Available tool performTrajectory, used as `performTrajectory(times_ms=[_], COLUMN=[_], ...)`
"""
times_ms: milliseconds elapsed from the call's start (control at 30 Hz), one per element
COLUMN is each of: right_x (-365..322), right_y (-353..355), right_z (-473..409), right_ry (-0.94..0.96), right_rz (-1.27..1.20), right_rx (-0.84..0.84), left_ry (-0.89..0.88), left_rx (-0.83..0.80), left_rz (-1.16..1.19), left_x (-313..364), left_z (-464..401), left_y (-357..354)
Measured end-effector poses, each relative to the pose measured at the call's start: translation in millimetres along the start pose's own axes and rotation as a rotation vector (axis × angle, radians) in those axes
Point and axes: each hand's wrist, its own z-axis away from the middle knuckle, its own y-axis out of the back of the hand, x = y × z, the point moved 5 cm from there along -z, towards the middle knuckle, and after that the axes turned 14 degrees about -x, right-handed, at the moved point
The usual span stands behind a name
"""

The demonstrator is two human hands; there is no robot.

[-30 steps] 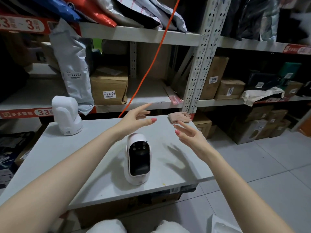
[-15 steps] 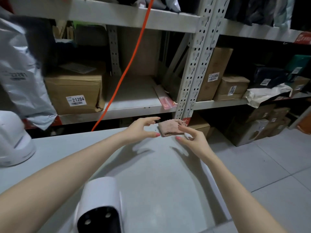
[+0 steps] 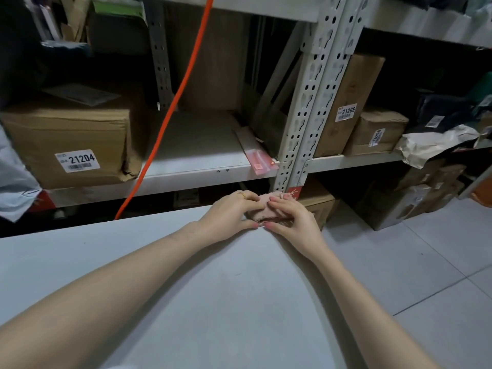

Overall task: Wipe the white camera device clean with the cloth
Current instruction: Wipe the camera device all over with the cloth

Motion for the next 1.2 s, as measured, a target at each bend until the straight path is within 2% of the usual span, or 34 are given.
performTrajectory(times_ms=[167, 333, 433, 600, 767, 933, 1067, 1200], right_x=[1, -24, -43, -83, -129, -178, -204, -226], right_y=[1, 11, 23, 37, 42, 51, 56, 61], right_z=[-2, 6, 13, 33, 66, 115, 157, 207], right_ry=[0.003, 0.029, 0.059, 0.105, 0.169, 0.213, 0.188, 0.201], right_rz=[0.084, 0.214, 0.046, -0.213, -0.409, -0.394, -0.484, -0.536], right_rx=[0.011, 0.139, 0.178, 0.140, 0.068, 0.009, -0.031, -0.004], left_ry=[-0.119, -0.064, -0.043, -0.023, -0.113, -0.061, -0.040, -0.021], left_rx=[0.111, 0.215, 0.207, 0.210, 0.132, 0.148, 0.175, 0.176], left_rz=[-0.060, 0.245, 0.361, 0.665, 0.627, 0.469, 0.367, 0.337], left_x=[9, 9, 14, 37, 74, 112, 143, 181], left_z=[2, 5, 12, 41, 88, 137, 171, 214], left_y=[4, 33, 58, 91, 117, 143, 155, 160])
